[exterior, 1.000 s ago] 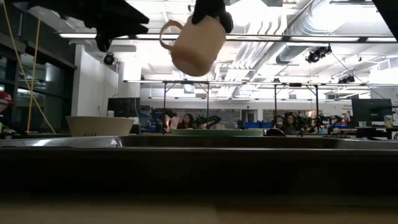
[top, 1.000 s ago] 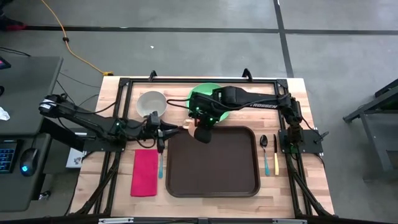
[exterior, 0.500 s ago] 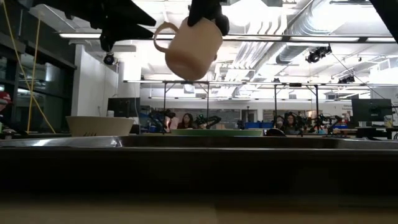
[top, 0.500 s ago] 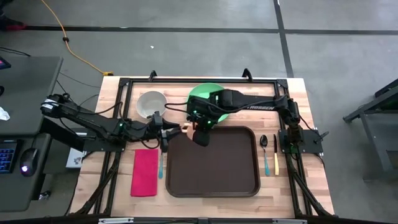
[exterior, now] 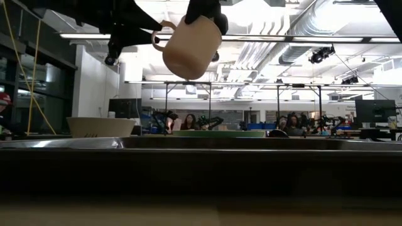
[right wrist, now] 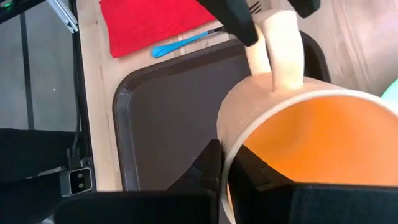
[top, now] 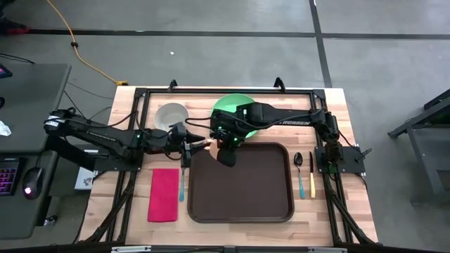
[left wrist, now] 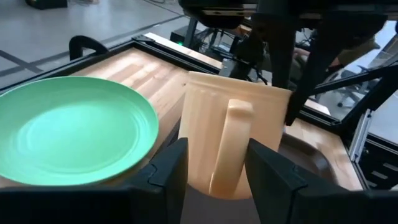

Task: Set up tray
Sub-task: Put the white cup on the brown serving tray

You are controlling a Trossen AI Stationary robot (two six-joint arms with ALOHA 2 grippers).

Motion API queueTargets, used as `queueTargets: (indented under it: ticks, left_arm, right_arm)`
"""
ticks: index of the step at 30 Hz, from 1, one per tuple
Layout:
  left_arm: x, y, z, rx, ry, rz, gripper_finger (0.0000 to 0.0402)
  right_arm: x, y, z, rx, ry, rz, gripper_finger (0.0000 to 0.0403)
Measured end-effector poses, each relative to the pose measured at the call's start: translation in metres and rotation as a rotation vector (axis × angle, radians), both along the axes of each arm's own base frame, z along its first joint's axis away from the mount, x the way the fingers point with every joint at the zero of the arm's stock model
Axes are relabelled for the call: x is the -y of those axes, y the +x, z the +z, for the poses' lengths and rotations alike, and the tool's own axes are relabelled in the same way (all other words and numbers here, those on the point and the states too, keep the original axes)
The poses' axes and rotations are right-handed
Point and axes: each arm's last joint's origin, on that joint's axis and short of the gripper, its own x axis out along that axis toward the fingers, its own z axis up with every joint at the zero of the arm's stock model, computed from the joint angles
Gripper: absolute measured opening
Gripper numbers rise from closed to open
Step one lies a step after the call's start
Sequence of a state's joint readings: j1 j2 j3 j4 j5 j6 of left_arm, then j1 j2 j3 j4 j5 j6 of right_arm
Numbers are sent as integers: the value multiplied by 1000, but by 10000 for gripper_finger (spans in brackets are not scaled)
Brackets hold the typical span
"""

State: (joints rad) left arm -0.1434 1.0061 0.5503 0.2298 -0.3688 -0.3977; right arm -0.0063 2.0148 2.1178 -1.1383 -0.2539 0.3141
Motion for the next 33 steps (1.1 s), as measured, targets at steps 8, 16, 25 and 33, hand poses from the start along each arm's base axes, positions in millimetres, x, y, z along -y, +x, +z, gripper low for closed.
queueTargets:
  ticks: [8,16,25,33]
  left_arm:
    - [-7,7,-6,-25,-15,-27,184]
    - [-9,26,-5,-83,7,-66,179]
    - [-8,30,3,-126,21,-93,104]
    - [-7,30,3,-133,18,-120,63]
  right_arm:
    - [0,4,2,45,8,14,0]
    - [-1,-1,-1,-6,6,24,0]
    - [0,-3,-2,-28,-18,22,0]
    - [0,-5,-3,-58,-22,17,0]
